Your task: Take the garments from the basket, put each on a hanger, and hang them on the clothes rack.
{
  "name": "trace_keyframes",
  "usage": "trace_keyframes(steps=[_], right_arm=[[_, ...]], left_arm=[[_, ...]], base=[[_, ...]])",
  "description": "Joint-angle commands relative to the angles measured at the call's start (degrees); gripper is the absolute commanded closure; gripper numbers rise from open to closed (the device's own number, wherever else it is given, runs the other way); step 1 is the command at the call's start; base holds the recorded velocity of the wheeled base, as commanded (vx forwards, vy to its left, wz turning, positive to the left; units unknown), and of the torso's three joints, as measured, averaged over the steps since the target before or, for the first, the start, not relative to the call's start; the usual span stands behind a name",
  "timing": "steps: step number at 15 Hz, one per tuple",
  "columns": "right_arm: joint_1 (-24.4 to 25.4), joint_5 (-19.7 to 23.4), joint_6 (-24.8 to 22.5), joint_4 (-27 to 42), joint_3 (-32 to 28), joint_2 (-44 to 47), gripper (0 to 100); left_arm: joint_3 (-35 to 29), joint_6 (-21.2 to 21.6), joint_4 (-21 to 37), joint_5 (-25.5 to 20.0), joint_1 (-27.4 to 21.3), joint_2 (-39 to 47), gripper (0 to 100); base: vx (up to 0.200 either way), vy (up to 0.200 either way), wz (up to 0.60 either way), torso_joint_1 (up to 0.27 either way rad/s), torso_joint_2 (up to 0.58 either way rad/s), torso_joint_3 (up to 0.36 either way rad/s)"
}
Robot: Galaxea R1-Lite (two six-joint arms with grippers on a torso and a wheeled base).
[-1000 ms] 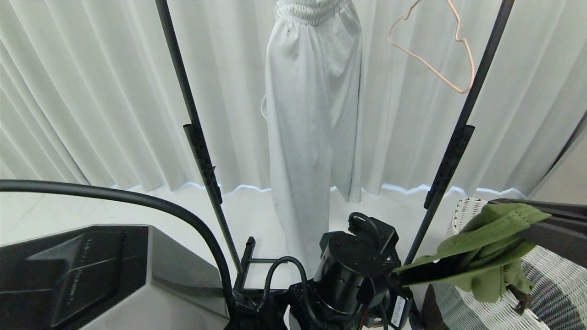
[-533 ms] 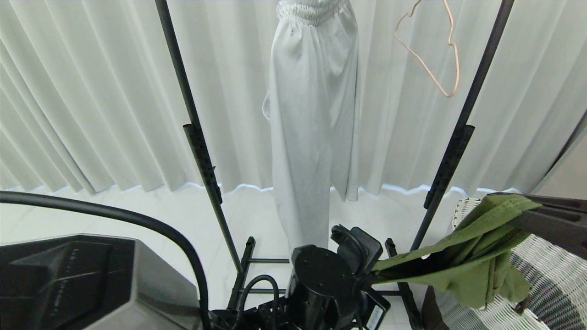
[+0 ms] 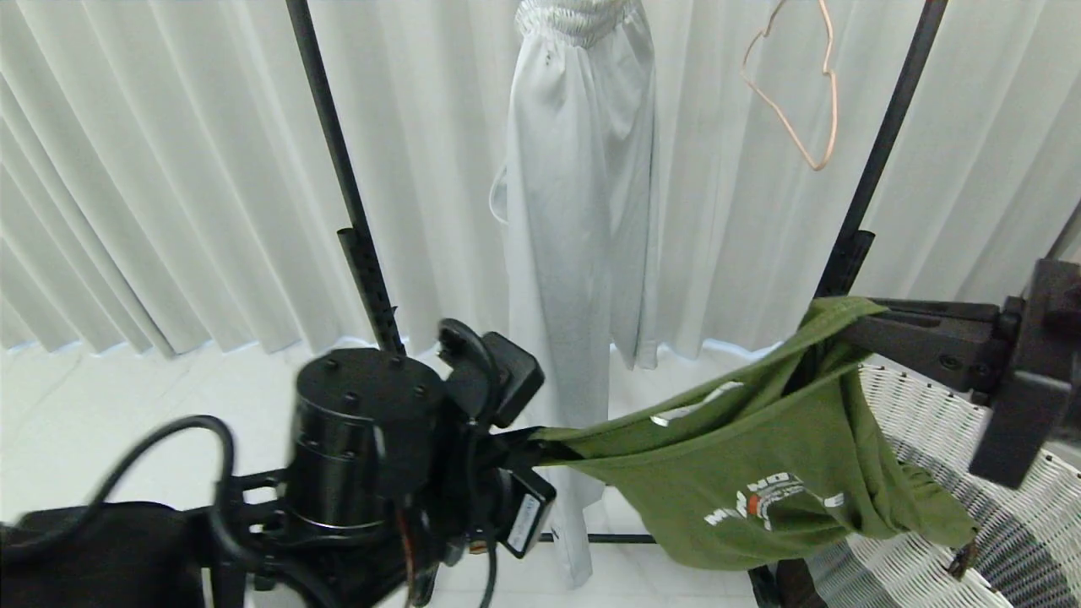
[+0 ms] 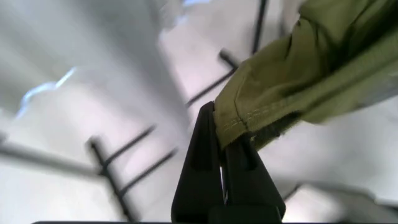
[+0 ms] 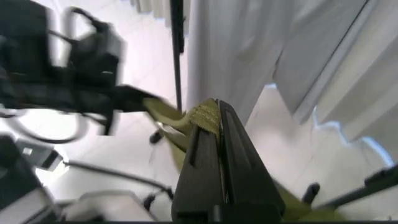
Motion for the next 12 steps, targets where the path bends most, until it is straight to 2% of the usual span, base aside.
trace_keyframes(steps=[1,3,4,5,7,9,10,12], right_arm=[[-0.17,-0.16,-2.02,-2.76,-3.45,6.55,100],[-0.17,-0.34,-3.07,-2.93,-6.61,8.22,100],[-0.26,-0.43,-3.25,-2.93,-7.67,8.31,100],[-0.88,-0.51,-3.42,-2.76,-10.04,8.58,100],[-1.4,-1.48,-4.21,-2.49,-13.29,8.49,100],[-2.55,-3.24,-4.92,-1.52,-16.98,8.31,100],[-2.63,-3.94,-5.01,-0.73,-18.13,7.96,100],[-2.63,-5.17,-5.88,0.15,-19.88,7.43,100]], left_arm=[[-8.32,-0.03,17.88,0.1,6.3,-17.68,100],[-17.73,-0.03,30.45,0.1,7.44,-22.07,100],[-21.24,-0.03,34.05,0.1,7.44,-22.68,100],[-27.57,-0.03,38.27,0.1,7.44,-22.77,100],[-32.58,0.32,38.62,0.1,7.18,-22.33,100],[-35.75,2.96,38.97,0.19,7.18,-22.33,100],[-35.57,4.45,38.88,0.19,7.18,-22.51,100],[-32.32,4.63,38.88,1.33,6.65,-23.56,100]], base=[[0.0,0.0,0.0,0.0,0.0,0.0],[0.0,0.0,0.0,0.0,0.0,0.0],[0.0,0.0,0.0,0.0,0.0,0.0],[0.0,0.0,0.0,0.0,0.0,0.0],[0.0,0.0,0.0,0.0,0.0,0.0],[0.0,0.0,0.0,0.0,0.0,0.0],[0.0,0.0,0.0,0.0,0.0,0.0],[0.0,0.0,0.0,0.0,0.0,0.0]])
